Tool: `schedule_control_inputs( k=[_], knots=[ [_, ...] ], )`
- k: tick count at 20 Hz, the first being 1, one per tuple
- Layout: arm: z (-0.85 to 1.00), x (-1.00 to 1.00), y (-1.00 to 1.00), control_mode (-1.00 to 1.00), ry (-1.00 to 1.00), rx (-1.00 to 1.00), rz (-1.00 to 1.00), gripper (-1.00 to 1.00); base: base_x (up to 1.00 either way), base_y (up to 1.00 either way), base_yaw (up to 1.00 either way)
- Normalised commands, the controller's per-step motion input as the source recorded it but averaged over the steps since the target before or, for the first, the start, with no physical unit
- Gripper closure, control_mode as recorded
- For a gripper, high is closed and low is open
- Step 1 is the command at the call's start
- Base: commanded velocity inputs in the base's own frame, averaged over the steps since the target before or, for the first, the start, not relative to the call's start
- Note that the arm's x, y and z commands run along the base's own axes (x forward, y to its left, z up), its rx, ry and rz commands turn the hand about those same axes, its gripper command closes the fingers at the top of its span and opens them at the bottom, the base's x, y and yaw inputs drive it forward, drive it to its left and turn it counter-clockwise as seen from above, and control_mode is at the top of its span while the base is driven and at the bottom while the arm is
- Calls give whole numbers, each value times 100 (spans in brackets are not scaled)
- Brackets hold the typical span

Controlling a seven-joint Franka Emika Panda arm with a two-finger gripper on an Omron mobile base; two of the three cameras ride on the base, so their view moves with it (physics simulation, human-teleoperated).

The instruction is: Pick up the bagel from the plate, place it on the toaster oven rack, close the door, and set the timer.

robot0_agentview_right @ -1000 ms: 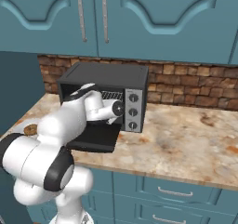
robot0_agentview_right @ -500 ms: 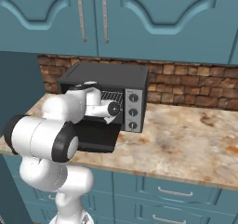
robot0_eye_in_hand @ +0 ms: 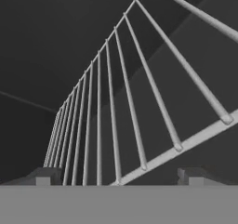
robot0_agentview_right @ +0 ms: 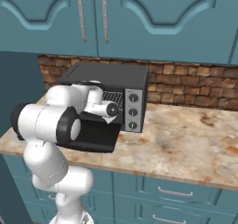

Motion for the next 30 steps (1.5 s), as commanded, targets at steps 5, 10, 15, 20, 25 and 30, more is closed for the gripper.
schedule_control_inputs(
  k=[5, 10, 15, 20, 25, 30],
  knots=[
    [-18, 32, 0, -100, 0, 0, -5, -100, 0, 0, 0],
    [-21, 28, 0, -100, 0, 0, -4, -100, 0, 0, 0],
    [-21, 6, 0, -100, 0, 0, -2, 100, 0, 0, 0],
    [-15, -33, 0, -100, 0, 0, 0, 100, 0, 0, 0],
    [-19, -76, -8, -100, 7, 0, 0, 100, 0, 0, 0],
    [-19, -78, -8, -100, 22, 0, 0, 100, 0, 0, 0]
  ],
)
